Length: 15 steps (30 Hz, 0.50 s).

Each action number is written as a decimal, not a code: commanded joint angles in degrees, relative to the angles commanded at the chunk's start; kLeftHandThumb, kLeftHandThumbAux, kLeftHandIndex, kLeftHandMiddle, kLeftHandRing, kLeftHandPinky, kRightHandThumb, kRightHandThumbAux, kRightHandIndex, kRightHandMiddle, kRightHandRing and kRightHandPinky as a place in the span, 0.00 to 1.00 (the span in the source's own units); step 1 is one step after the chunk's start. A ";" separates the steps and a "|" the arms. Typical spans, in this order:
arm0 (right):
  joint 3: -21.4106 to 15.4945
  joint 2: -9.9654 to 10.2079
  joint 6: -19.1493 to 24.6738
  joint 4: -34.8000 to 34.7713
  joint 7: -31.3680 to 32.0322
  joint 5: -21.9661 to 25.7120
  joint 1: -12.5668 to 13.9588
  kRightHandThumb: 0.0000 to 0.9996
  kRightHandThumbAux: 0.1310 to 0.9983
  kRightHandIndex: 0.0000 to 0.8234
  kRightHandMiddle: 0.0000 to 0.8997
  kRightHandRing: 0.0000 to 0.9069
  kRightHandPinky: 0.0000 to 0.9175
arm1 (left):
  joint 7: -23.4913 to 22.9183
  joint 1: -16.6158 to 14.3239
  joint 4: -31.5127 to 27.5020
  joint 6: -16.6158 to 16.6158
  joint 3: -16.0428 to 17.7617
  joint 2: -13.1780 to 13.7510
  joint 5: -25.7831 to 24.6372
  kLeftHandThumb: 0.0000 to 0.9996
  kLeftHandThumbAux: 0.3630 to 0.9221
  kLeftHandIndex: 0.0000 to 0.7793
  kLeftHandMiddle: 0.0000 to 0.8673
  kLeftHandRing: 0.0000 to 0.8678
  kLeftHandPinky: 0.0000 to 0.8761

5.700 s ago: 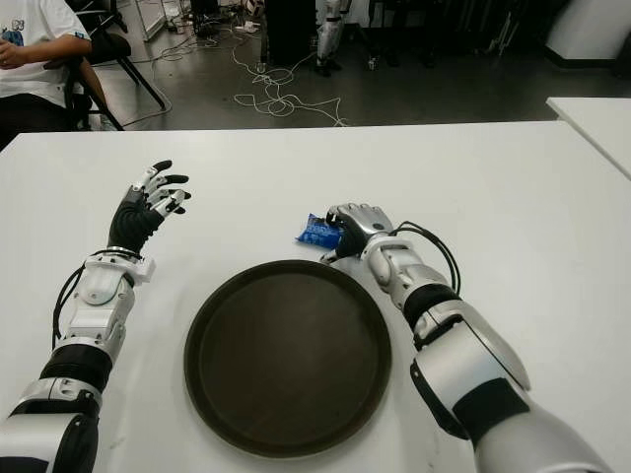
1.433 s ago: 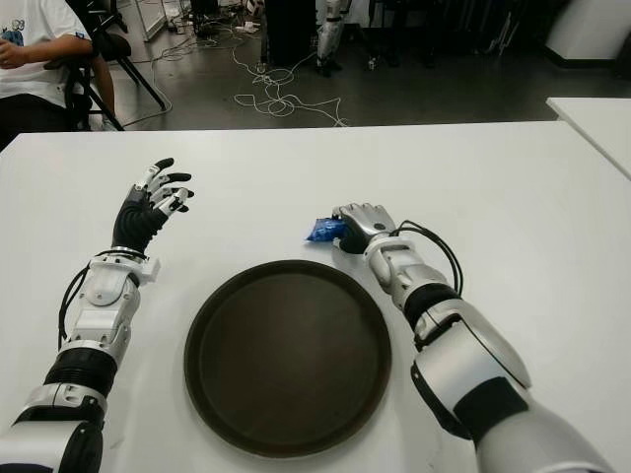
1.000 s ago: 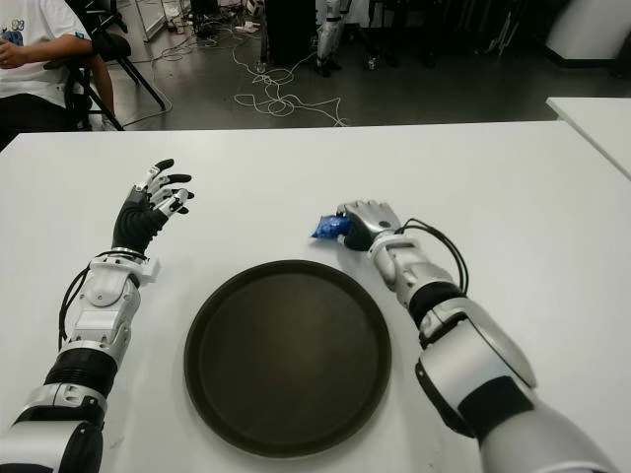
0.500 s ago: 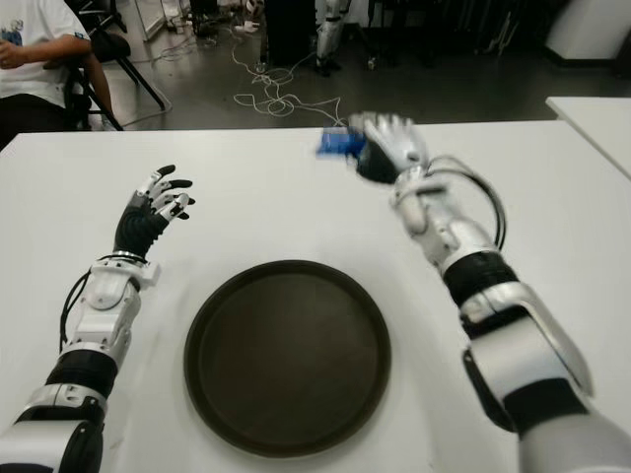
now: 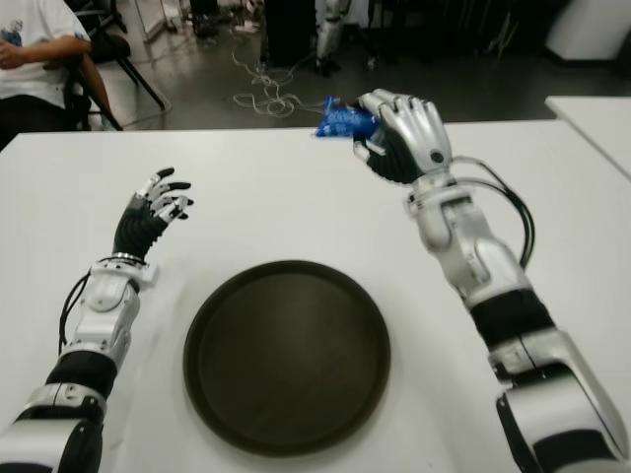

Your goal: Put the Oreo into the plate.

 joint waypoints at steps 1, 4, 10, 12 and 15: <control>0.12 0.01 -0.12 -0.97 0.52 -0.03 0.77 0.95 0.61 0.49 0.54 0.59 0.71 | -0.02 0.03 -0.06 0.02 0.00 0.02 0.00 0.26 0.48 0.18 0.32 0.38 0.45; 1.70 -0.98 -1.79 -5.85 4.15 0.12 5.89 0.94 0.62 0.45 0.56 0.61 0.68 | -0.17 -0.06 0.07 0.06 0.11 -0.08 -0.18 0.27 0.48 0.18 0.32 0.38 0.46; 3.46 -2.50 -3.61 -9.92 13.16 0.48 9.20 0.94 0.62 0.43 0.57 0.63 0.65 | -0.52 -0.40 0.57 0.15 0.22 -0.06 -0.37 0.28 0.45 0.18 0.32 0.38 0.47; 5.10 -2.46 -3.68 -10.65 17.11 -0.28 9.53 0.94 0.62 0.43 0.57 0.64 0.67 | -0.63 -0.42 0.63 0.19 0.23 -0.06 -0.41 0.27 0.44 0.18 0.31 0.38 0.47; 6.62 -1.60 -3.43 -10.39 19.72 -1.61 9.76 0.94 0.62 0.43 0.57 0.65 0.71 | -0.67 -0.38 0.56 0.13 0.20 -0.12 -0.39 0.27 0.44 0.18 0.31 0.38 0.46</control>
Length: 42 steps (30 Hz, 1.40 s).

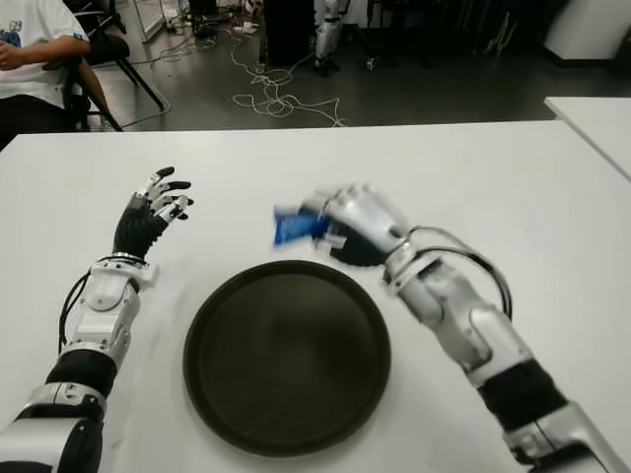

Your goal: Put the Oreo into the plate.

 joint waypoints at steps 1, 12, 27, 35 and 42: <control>0.18 0.13 -0.06 0.14 0.50 -0.20 0.08 0.95 0.62 0.47 0.54 0.63 0.72 | 0.04 -0.01 0.01 -0.03 -0.04 -0.06 0.04 0.27 0.44 0.18 0.31 0.38 0.46; 1.15 1.27 0.62 -0.36 8.10 -1.22 -2.72 0.95 0.61 0.49 0.52 0.64 0.80 | 0.77 -0.08 -0.11 -0.18 -0.26 -0.33 0.48 0.27 0.45 0.19 0.32 0.38 0.46; 0.95 2.01 -0.57 -1.18 8.54 -1.70 -2.05 0.94 0.62 0.44 0.57 0.65 0.76 | 1.11 0.27 -0.81 -0.28 -0.33 -0.53 0.40 0.29 0.47 0.19 0.32 0.38 0.48; 0.39 2.86 0.23 -2.16 9.05 -0.90 -1.26 0.94 0.62 0.43 0.57 0.66 0.75 | 1.00 0.57 -1.46 -0.01 -0.37 -0.55 0.34 0.29 0.47 0.18 0.31 0.38 0.49; -0.16 4.70 -0.64 -1.02 6.15 -0.28 0.10 0.94 0.62 0.43 0.53 0.63 0.65 | 0.85 0.58 -1.34 -0.19 -0.29 -0.64 0.13 0.30 0.46 0.18 0.32 0.39 0.49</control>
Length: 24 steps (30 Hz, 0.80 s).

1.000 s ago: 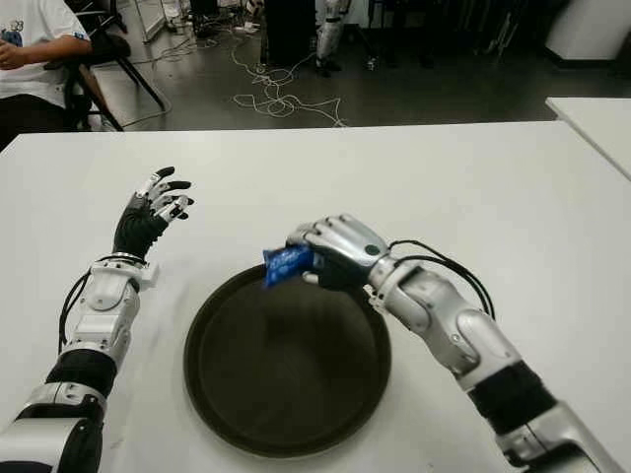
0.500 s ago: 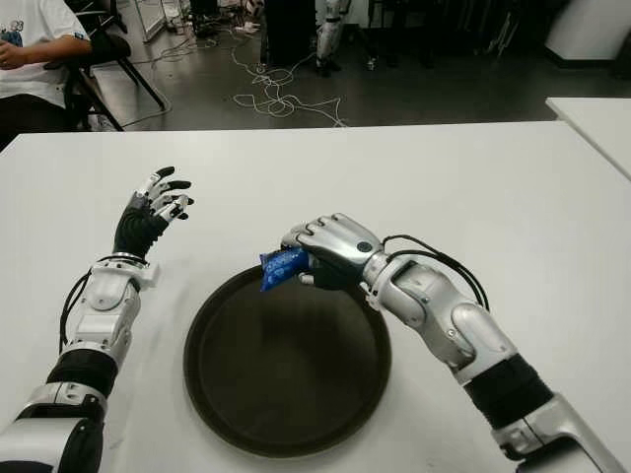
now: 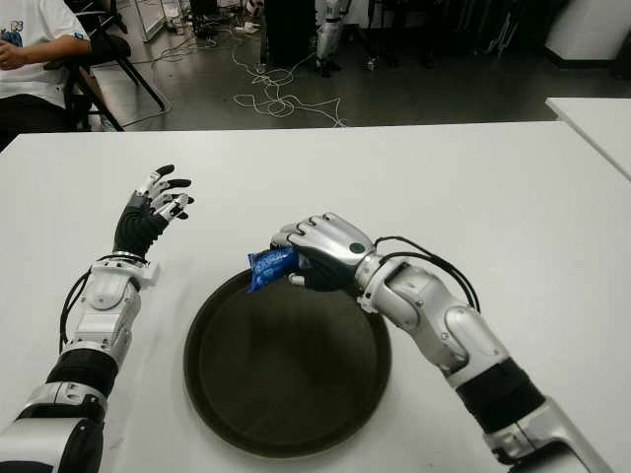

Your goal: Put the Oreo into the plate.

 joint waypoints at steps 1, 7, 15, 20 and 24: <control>-0.05 0.52 -0.91 0.89 -1.12 0.57 0.06 0.94 0.62 0.44 0.53 0.62 0.62 | 0.07 -0.02 0.02 -0.02 0.01 -0.02 0.02 0.30 0.46 0.19 0.32 0.39 0.49; -0.10 1.71 -7.15 6.39 -4.22 4.09 -0.95 0.97 0.62 0.46 0.50 0.55 0.40 | 0.57 -0.08 0.02 0.00 -0.02 -0.19 0.22 0.30 0.48 0.19 0.32 0.39 0.49; 0.44 1.60 -13.71 13.51 -4.77 4.84 -3.38 0.52 0.76 0.26 0.09 0.08 0.05 | 0.97 -0.25 -0.05 0.30 -0.11 -0.34 0.28 0.30 0.48 0.19 0.32 0.38 0.48; 0.24 2.01 -15.50 16.06 -3.57 6.56 -4.00 0.11 0.81 0.03 0.01 0.01 0.01 | 1.14 -0.30 0.02 0.27 -0.22 -0.34 0.41 0.30 0.49 0.19 0.32 0.38 0.47; 0.08 2.54 -16.10 17.67 -1.66 9.22 -4.38 0.02 0.73 0.01 0.00 0.00 0.00 | 1.15 -0.33 0.19 0.09 -0.31 -0.24 0.55 0.30 0.49 0.19 0.32 0.38 0.47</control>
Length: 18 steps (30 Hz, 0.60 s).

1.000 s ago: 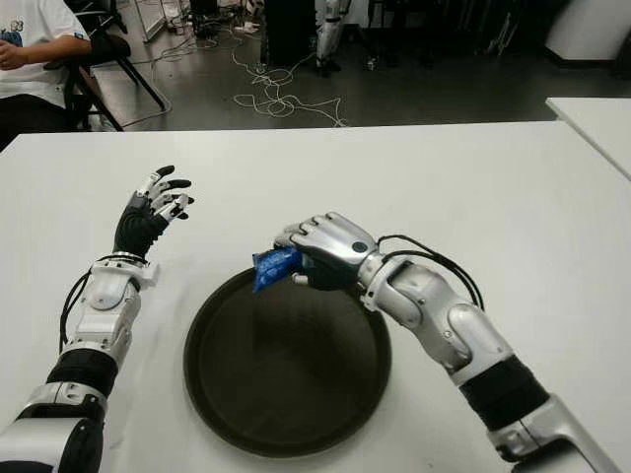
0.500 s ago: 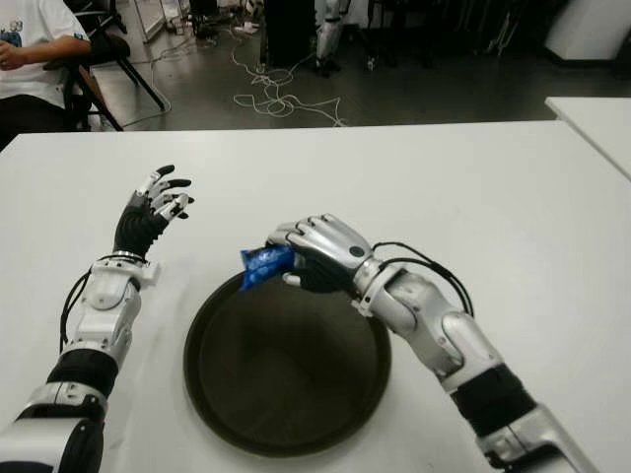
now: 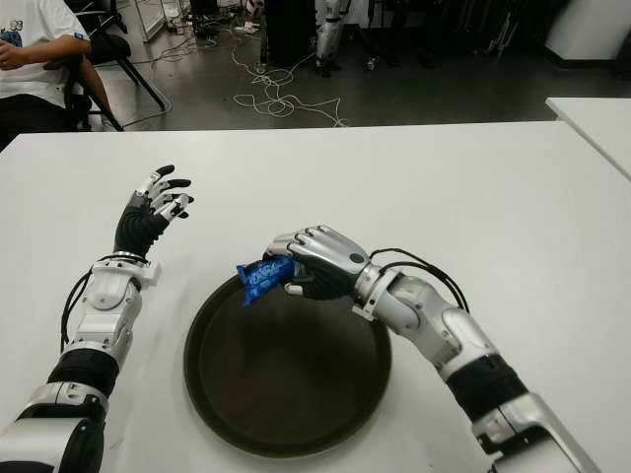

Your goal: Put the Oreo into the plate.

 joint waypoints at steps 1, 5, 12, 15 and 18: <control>-0.03 0.09 -0.13 0.34 0.21 0.35 -0.09 0.02 0.72 0.00 0.00 0.00 0.00 | 0.03 0.00 0.04 -0.14 -0.01 0.00 0.04 0.30 0.49 0.19 0.32 0.38 0.47; -0.23 0.43 -0.49 1.33 0.83 1.35 -0.24 0.00 0.66 0.00 0.00 0.00 0.00 | 0.06 0.03 0.08 -0.44 -0.02 0.00 0.09 0.29 0.48 0.18 0.32 0.38 0.48; -0.53 0.68 -0.53 1.75 1.23 1.95 -0.35 0.00 0.60 0.00 0.00 0.00 0.00 | 0.25 0.03 0.06 -0.33 -0.07 0.05 0.27 0.26 0.47 0.19 0.31 0.38 0.47; -0.59 0.74 -0.32 1.88 0.97 1.66 -0.52 0.00 0.58 0.00 0.00 0.00 0.00 | 0.44 -0.04 0.22 -0.30 -0.12 0.15 0.45 0.25 0.46 0.19 0.31 0.37 0.47; -0.79 0.81 -0.17 1.89 0.68 1.63 -0.48 0.00 0.56 0.00 0.00 0.00 0.00 | 0.59 -0.03 0.28 -0.34 -0.15 0.20 0.64 0.25 0.46 0.19 0.32 0.38 0.46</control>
